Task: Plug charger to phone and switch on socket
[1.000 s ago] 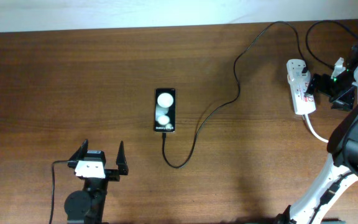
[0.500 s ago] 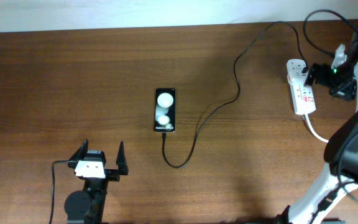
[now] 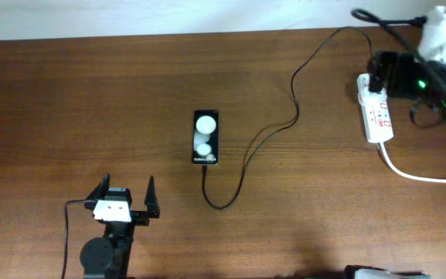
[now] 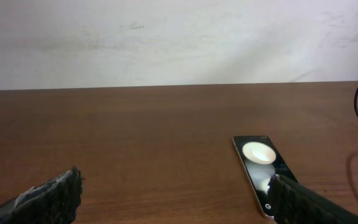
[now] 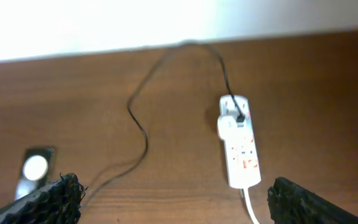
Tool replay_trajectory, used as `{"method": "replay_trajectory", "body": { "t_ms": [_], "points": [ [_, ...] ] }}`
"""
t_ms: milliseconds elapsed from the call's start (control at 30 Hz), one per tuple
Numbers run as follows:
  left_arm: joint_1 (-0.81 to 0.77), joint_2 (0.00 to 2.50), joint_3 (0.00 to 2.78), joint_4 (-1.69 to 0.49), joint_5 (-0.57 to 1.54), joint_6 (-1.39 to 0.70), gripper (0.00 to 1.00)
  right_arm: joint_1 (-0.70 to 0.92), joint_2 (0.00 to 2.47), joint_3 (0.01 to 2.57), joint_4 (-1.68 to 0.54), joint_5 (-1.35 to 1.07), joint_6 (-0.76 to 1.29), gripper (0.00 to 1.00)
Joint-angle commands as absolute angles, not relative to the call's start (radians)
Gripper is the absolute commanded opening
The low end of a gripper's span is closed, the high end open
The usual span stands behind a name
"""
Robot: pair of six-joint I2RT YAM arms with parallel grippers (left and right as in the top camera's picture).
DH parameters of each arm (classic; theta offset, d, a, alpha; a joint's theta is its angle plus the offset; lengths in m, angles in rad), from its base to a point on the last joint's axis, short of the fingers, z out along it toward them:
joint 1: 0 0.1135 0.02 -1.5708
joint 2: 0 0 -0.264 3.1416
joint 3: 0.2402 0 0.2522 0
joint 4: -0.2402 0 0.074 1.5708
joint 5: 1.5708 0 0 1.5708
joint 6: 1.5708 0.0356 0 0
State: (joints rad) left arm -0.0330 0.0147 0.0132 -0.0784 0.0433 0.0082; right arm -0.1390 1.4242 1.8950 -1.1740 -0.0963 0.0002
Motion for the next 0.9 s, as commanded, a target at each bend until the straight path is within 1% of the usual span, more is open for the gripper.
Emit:
{"method": "replay_trajectory", "body": {
  "t_ms": [0, 200, 267, 300, 333, 400, 500, 567, 667, 700, 767, 833, 867],
  "points": [
    [-0.028, 0.005, 0.009, -0.082, 0.033, 0.028, 0.99, -0.13, 1.302, 1.908, -1.172, -0.098, 0.0, 0.99],
    [-0.028, 0.005, 0.009, -0.082, 0.033, 0.028, 0.99, -0.13, 1.17, 1.908, -1.172, -0.097, 0.0, 0.99],
    [-0.028, 0.005, 0.009, -0.082, 0.033, 0.028, 0.99, -0.126, 1.147, 1.908, -1.177, -0.06, -0.001, 0.99],
    [-0.028, 0.005, 0.009, -0.082, 0.033, 0.028, 0.99, -0.115, 1.145, 1.908, -1.195, -0.053, -0.014, 0.99],
    [-0.028, 0.005, 0.009, -0.082, 0.033, 0.028, 0.99, -0.092, 1.145, 1.905, -1.239, -0.049, -0.087, 0.99],
    [-0.028, 0.005, 0.009, -0.082, 0.033, 0.028, 0.99, -0.028, 1.145, 1.841, -1.266, -0.049, -0.154, 0.99],
    [-0.028, 0.005, 0.009, -0.082, 0.033, 0.027, 0.99, 0.016, 1.138, 1.705, -1.22, -0.052, -0.154, 0.99],
    [-0.028, 0.005, 0.009, -0.082, 0.033, 0.027, 0.99, 0.018, 1.111, 1.545, -1.14, -0.053, -0.154, 0.99],
    [-0.028, 0.005, 0.009, -0.082, 0.033, 0.028, 0.99, 0.02, 1.038, 1.256, -0.932, -0.089, -0.154, 0.99],
    [-0.028, 0.005, 0.009, -0.082, 0.033, 0.027, 0.99, 0.02, 1.009, 1.15, -0.838, -0.112, -0.154, 0.99],
    [-0.028, 0.005, 0.009, -0.082, 0.033, 0.027, 0.99, 0.02, 0.932, 0.852, -0.55, -0.208, -0.153, 0.99],
    [-0.028, 0.005, 0.009, -0.082, 0.033, 0.028, 0.99, 0.022, 0.895, 0.689, -0.381, -0.267, -0.153, 0.99],
    [-0.028, 0.005, 0.009, -0.082, 0.033, 0.028, 0.99, 0.035, 0.856, 0.56, -0.257, -0.281, -0.15, 0.99]
  ]
}}
